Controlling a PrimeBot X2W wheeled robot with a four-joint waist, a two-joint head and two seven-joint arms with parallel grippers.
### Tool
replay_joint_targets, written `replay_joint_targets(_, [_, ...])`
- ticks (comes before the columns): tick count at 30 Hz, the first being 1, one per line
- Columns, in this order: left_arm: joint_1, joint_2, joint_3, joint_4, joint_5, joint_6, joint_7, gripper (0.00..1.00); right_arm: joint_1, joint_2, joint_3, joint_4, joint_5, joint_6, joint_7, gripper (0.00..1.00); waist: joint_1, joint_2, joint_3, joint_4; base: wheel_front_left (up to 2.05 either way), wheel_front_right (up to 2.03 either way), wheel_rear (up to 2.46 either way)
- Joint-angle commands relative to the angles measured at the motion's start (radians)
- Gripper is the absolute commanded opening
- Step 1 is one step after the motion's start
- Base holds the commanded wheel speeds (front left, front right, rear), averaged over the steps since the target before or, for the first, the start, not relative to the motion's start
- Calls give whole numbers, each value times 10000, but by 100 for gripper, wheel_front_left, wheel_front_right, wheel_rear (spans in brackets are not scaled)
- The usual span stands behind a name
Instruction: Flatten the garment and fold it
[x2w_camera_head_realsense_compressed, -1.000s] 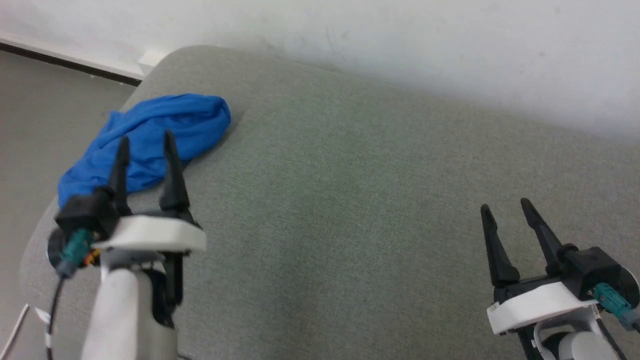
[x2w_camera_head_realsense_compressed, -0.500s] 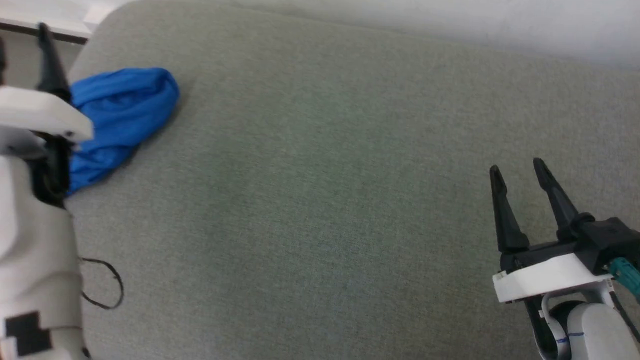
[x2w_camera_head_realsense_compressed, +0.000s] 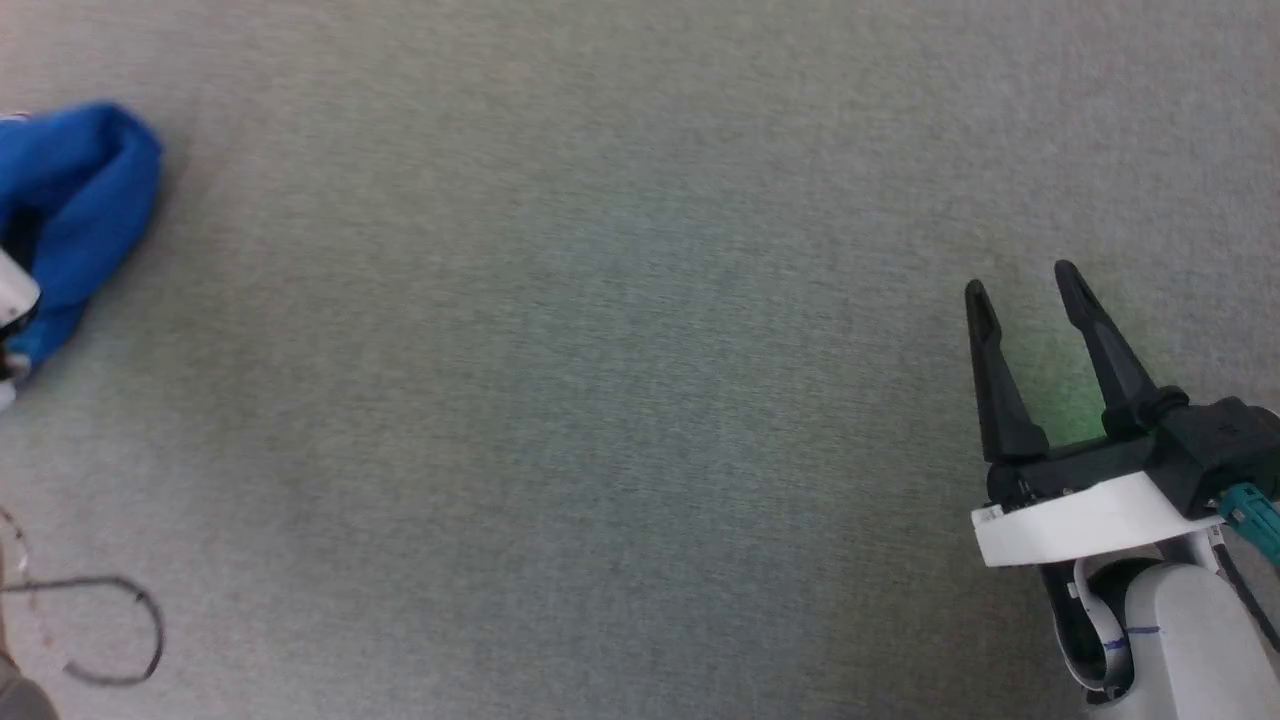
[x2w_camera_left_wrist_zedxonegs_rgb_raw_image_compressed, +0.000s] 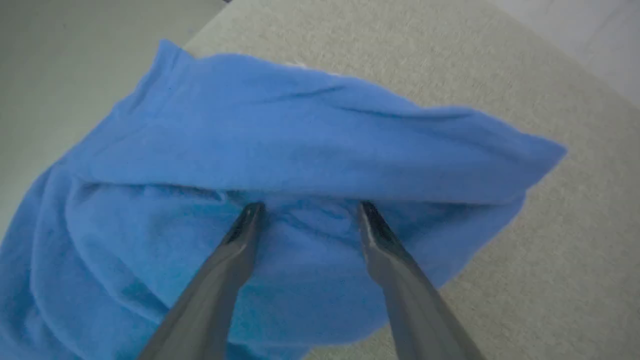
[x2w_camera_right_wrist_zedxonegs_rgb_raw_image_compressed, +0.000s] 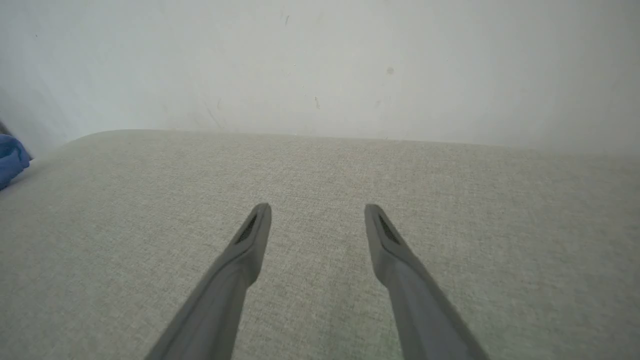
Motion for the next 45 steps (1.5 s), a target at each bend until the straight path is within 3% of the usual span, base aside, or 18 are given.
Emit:
replay_joint_targets(1, [-287, 177, 95, 436, -209, -32, 452, 100, -206, -34, 28, 49, 94, -7, -129, 100, -2, 0, 572, -543, 0, 0, 0])
replay_joint_targets(5, [-513, 338, 221, 1493, -642, -113, 2115, 100, -338, -24, 49, 214, 164, -7, -297, 100, -2, 0, 684, -574, 0, 0, 0])
replay_joint_targets(7, [-652, 464, 298, 1742, -776, -42, 2459, 41, -416, -10, 73, 279, 191, -7, -375, 100, -2, 1, 712, -568, 0, 0, 0])
replay_joint_targets(8, [-632, 478, 291, 1738, -782, -19, 2483, 0, -443, -1, 98, 310, 201, -7, -400, 100, -2, 1, 684, -578, 0, 0, 0])
replay_joint_targets(12, [-562, 560, 53, 1658, -629, -41, 2643, 0, -514, 26, 169, 463, 211, -7, -481, 100, -2, 1, 451, -591, 0, 0, 0])
replay_joint_targets(15, [-576, 755, -320, 1209, -230, -100, 1998, 0, -504, 48, 160, 646, 218, -7, -527, 100, -2, 1, 153, -554, 0, 0, 0])
replay_joint_targets(21, [-916, 1118, -1109, 219, 753, -16, -229, 0, -381, 110, 97, 1127, 337, -7, -654, 100, -2, 1, -898, -489, 0, 0, 0])
replay_joint_targets(29, [-1568, 968, -2159, -567, 1824, -130, -4176, 0, 113, 189, -399, 1648, 577, -7, -780, 100, -2, 1, -2741, -569, 0, 0, 0])
replay_joint_targets(35, [-1799, 259, -3035, -769, 2388, -213, -6140, 0, 681, 195, -799, 1920, 1061, -7, -812, 100, -2, 1, -3946, -909, 0, 0, 0])
replay_joint_targets(41, [-1003, -1011, -3749, -1179, 2335, -403, -6522, 0, 1336, 197, -1134, 2043, 1350, -7, -819, 100, -2, 1, -4823, -1456, 0, 0, 0])
replay_joint_targets(45, [72, -2152, -4134, -1584, 2007, -466, -6512, 0, 1720, 197, -1188, 2080, 1393, -7, -820, 100, -2, 1, -5201, -1943, 0, 0, 0])
